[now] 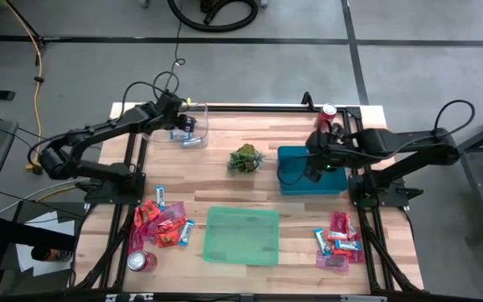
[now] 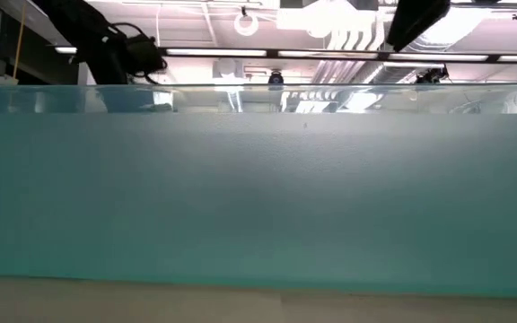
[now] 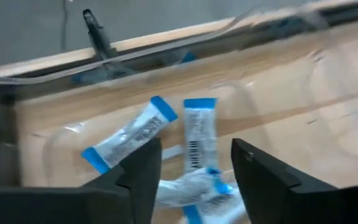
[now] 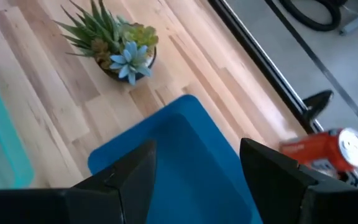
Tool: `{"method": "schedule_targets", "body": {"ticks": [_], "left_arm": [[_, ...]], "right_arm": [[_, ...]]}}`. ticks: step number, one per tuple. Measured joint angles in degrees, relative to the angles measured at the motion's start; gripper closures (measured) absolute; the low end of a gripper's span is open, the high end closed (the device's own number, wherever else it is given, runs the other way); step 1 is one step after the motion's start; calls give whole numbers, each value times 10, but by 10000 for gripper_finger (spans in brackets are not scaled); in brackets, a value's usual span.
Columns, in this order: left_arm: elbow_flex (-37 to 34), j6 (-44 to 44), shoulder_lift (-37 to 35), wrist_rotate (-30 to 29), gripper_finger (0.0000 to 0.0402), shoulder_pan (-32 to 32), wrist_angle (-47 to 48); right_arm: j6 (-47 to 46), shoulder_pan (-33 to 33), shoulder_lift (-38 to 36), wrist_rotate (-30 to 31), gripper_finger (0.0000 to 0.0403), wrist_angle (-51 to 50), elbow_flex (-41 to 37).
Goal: Sort candy
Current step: Put the white chocolate bar into the transparent bin
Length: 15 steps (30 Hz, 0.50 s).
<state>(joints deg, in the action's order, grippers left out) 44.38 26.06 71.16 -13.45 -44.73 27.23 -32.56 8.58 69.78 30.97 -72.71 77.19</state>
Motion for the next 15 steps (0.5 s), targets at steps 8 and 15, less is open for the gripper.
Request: {"method": "schedule_targets", "body": {"ticks": [8, 15], "left_arm": [[15, 77, -104, 157, 176, 29, -29], [15, 109, -181, 143, 176, 150, -111]], "right_arm": [[-157, 58, -29, -90, 179, -68, -24], [-446, 183, -65, -267, 179, 74, -193]]}}
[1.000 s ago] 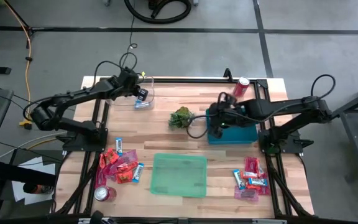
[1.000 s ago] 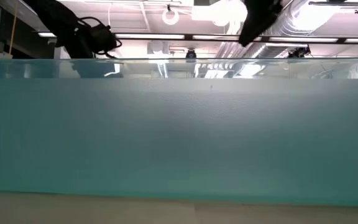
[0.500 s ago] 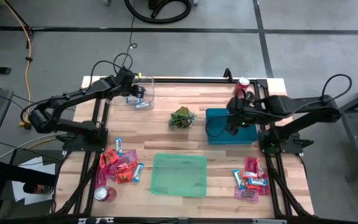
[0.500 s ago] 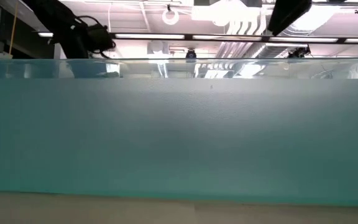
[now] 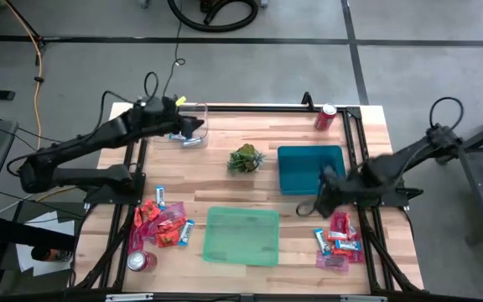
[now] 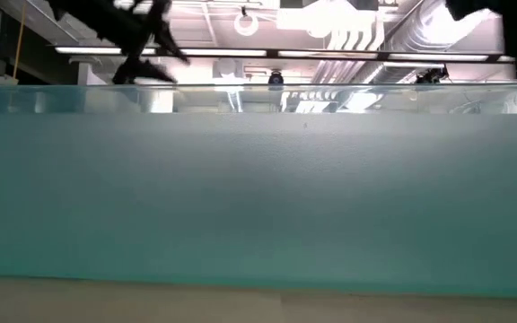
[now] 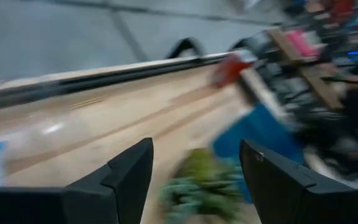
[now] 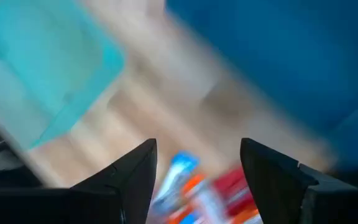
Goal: Sort candy
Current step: Put the white chocolate bar into the transparent bin
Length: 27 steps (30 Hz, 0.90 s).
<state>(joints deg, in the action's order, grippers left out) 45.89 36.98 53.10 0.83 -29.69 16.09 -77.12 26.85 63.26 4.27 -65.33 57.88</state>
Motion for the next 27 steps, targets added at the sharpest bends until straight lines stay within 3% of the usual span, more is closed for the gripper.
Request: {"method": "schedule_targets", "body": {"ticks": [3, 6, 9, 19, 27], "left_arm": [[0, -3, -7, -15, 176, 59, -56], [0, -26, -4, -37, 176, 108, -102], [-1, -43, 3, -55, 176, 141, -133], [-1, -57, 10, -67, 176, 155, -165], [-1, -62, 10, -72, 176, 155, -160]], "right_arm": [[-116, 53, 8, -57, 179, 163, -92], [-201, 87, 40, -63, 179, 343, -163], [-243, 101, 91, -74, 179, 423, -189], [-229, 103, 239, -99, 179, 223, -74], [-221, 104, 338, -129, 179, 197, -53]]}}
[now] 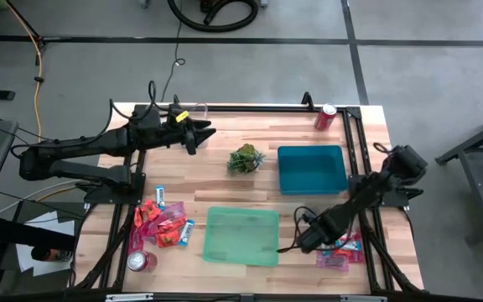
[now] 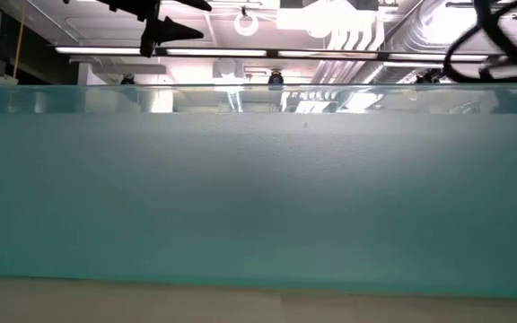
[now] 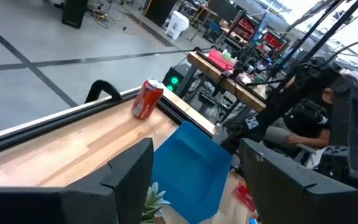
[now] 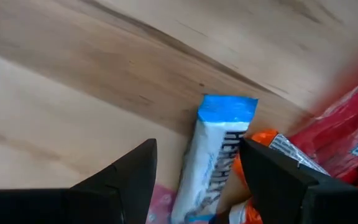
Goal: Sort candy
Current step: Put the white chocolate bar into the transparent bin
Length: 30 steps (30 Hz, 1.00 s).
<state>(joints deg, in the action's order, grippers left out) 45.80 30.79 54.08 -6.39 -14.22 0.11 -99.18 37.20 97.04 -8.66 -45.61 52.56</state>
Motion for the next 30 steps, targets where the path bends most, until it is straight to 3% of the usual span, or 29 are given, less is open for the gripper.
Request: {"method": "schedule_targets", "body": {"ticks": [5, 8, 15, 20, 24, 27, 30], "left_arm": [[0, -2, 0, 0, 176, 0, 0], [0, -7, 0, -1, 176, 0, 0], [0, -11, 0, -2, 176, 0, -4], [0, -49, 0, -2, 176, 0, -5], [0, -55, 0, -2, 176, 0, -37], [1, -76, 5, 3, 176, 2, -92], [1, -117, 17, 29, 176, 13, -126]], "right_arm": [[-4, 6, 18, -3, 180, 0, 3], [-4, 6, 19, -2, 202, 0, 3], [11, 7, 7, 17, 380, -8, 5], [46, -5, -52, 109, 381, -115, 54], [109, -29, -125, 250, 395, -192, 109], [195, -61, -183, 380, 396, -163, 139], [351, -103, -226, 460, 399, -75, 144]]}}
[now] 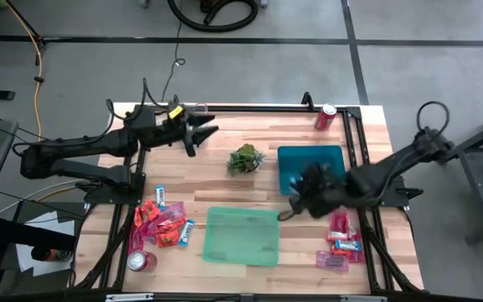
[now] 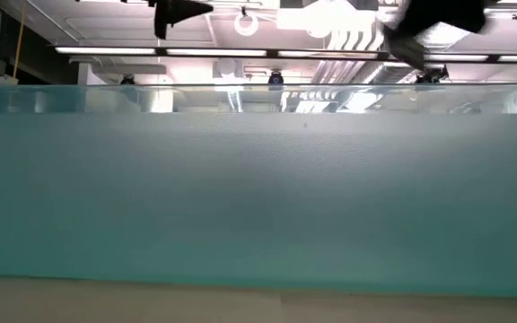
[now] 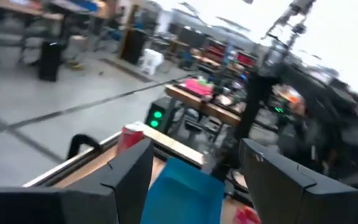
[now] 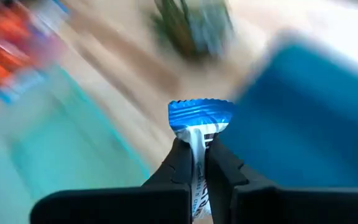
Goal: Sort candy
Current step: Put the white chocolate bar into the transparent bin
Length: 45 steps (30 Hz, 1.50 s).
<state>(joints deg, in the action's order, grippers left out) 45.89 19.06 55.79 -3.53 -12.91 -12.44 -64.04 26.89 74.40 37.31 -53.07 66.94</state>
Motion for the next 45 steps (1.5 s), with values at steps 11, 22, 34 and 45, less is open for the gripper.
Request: {"method": "schedule_targets", "body": {"ticks": [11, 22, 34, 45], "left_arm": [[0, -78, 90, 87, 176, 78, -52], [0, -117, 169, 88, 176, 120, -209], [-1, -112, 175, 82, 176, 120, -210], [-1, -118, 180, 73, 222, 120, -204]], "right_arm": [[640, -168, -7, -176, 398, 512, -4], [656, -229, 26, -317, 398, 590, -4], [675, -233, 43, -327, 398, 630, -3], [680, -234, 78, -330, 398, 681, -4]]}}
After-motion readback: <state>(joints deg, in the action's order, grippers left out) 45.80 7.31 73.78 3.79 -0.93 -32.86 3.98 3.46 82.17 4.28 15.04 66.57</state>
